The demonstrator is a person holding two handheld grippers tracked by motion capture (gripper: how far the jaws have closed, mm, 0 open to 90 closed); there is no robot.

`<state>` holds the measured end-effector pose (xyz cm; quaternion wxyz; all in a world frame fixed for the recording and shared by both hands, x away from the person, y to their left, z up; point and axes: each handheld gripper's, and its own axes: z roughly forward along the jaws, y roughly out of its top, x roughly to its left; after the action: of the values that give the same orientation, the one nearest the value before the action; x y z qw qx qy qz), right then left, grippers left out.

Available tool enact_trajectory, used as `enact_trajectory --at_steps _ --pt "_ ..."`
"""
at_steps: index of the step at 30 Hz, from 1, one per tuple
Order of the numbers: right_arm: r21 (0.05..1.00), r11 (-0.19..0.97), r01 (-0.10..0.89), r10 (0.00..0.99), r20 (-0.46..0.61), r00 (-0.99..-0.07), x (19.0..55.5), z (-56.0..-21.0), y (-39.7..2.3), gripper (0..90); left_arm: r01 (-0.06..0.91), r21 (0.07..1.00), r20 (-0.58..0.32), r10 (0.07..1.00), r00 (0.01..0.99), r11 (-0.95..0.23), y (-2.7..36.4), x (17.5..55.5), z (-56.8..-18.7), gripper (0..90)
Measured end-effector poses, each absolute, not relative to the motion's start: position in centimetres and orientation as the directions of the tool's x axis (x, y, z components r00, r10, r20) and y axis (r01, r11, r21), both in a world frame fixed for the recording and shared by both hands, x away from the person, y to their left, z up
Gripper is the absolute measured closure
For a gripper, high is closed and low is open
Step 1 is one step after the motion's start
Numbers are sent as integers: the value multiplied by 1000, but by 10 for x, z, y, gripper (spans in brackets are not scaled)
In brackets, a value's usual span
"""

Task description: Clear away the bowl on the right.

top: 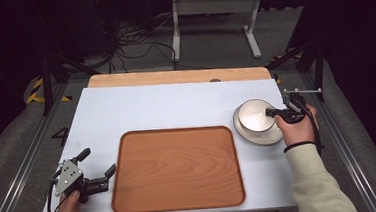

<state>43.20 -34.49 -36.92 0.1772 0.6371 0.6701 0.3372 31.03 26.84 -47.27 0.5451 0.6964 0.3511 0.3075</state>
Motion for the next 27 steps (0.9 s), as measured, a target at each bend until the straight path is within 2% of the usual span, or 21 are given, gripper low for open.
enact_trajectory --at_steps 27 --pt "684 27 729 953 204 -226 409 -329 -292 810 153 975 46 824 564 -160 268 310 -473 3"
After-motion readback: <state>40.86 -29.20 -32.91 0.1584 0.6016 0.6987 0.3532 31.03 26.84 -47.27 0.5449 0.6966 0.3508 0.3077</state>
